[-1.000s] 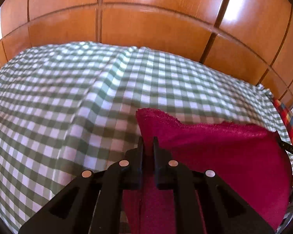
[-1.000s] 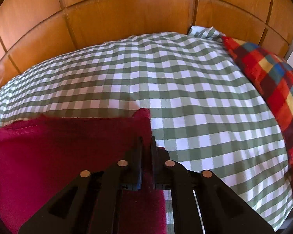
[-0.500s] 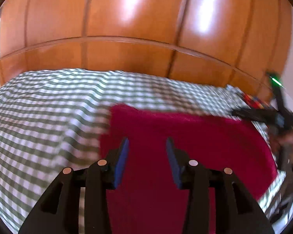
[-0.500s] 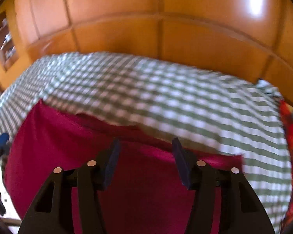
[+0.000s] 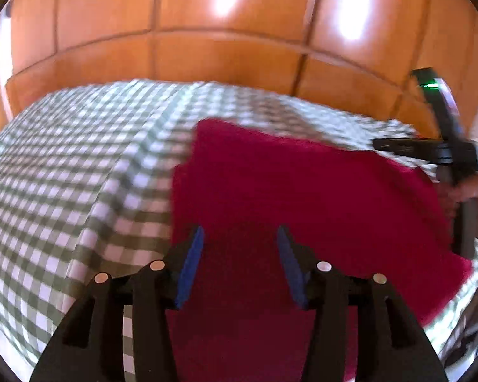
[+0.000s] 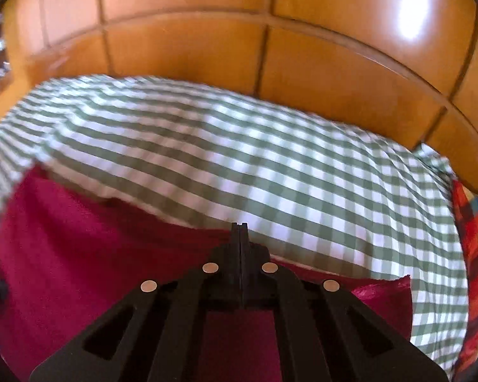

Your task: Fold small clothes

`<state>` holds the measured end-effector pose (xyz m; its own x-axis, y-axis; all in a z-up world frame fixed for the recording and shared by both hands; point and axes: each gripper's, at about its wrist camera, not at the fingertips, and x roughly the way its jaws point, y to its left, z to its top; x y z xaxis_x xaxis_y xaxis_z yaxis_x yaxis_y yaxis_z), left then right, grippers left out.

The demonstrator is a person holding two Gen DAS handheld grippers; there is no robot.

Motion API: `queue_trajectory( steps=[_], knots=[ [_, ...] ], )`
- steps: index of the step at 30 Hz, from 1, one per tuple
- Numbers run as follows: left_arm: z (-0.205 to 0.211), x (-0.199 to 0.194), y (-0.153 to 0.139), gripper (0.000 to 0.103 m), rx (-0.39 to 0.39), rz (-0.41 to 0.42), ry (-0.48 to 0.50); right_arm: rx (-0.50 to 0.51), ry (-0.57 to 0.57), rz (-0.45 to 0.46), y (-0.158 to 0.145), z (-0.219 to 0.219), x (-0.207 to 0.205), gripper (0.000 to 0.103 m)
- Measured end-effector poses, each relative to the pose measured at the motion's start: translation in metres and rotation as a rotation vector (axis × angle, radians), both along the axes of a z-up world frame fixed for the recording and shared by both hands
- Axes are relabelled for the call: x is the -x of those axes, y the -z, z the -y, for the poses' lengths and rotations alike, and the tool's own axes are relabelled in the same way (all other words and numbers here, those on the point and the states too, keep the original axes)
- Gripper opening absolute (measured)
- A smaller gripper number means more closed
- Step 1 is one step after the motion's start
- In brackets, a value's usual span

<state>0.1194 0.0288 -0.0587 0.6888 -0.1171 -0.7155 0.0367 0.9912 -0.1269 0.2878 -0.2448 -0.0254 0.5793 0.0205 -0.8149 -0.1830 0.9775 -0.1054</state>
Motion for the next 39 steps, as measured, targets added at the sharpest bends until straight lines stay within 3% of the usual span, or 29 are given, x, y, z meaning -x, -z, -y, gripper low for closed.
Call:
queue_trajectory(
  steps=[2, 6, 11, 12, 14, 15, 16, 22, 27, 30, 39],
  knots=[
    [-0.001, -0.003, 0.010, 0.050, 0.007, -0.032, -0.009, 0.000, 0.023, -0.050, 0.022, 0.001, -0.006, 0.000],
    [0.009, 0.003, 0.008, 0.050, -0.073, -0.006, -0.004, -0.030, 0.028, -0.036, 0.024, 0.005, -0.006, 0.000],
    [-0.002, 0.016, -0.013, 0.050, -0.009, 0.031, -0.028, -0.089, 0.061, -0.019, 0.009, 0.018, 0.002, 0.002],
    [-0.002, 0.020, -0.017, 0.051, -0.017, 0.045, -0.027, -0.111, 0.061, -0.008, 0.004, 0.019, 0.009, 0.008],
    [-0.002, 0.031, -0.024, 0.051, -0.031, 0.065, -0.017, -0.147, 0.053, 0.009, -0.006, 0.024, 0.024, 0.034],
    [-0.002, 0.036, -0.026, 0.051, -0.033, 0.073, -0.008, -0.170, 0.046, 0.017, -0.011, 0.026, 0.034, 0.058],
    [-0.002, 0.041, -0.027, 0.051, -0.037, 0.079, 0.001, -0.196, 0.040, 0.036, -0.017, 0.028, 0.047, 0.063],
    [0.006, 0.066, -0.018, 0.054, -0.112, 0.065, 0.039, -0.259, -0.010, 0.027, -0.020, 0.025, 0.112, 0.063],
    [0.002, 0.062, 0.012, 0.062, -0.143, -0.016, -0.004, -0.225, 0.001, 0.006, 0.012, 0.026, 0.159, 0.063],
    [-0.006, 0.060, 0.016, 0.062, -0.055, -0.048, -0.036, -0.256, 0.005, 0.057, 0.018, 0.033, 0.168, 0.063],
    [0.003, 0.073, -0.015, 0.061, -0.119, 0.041, -0.050, -0.250, 0.047, 0.070, 0.017, 0.026, 0.165, 0.067]
  ],
)
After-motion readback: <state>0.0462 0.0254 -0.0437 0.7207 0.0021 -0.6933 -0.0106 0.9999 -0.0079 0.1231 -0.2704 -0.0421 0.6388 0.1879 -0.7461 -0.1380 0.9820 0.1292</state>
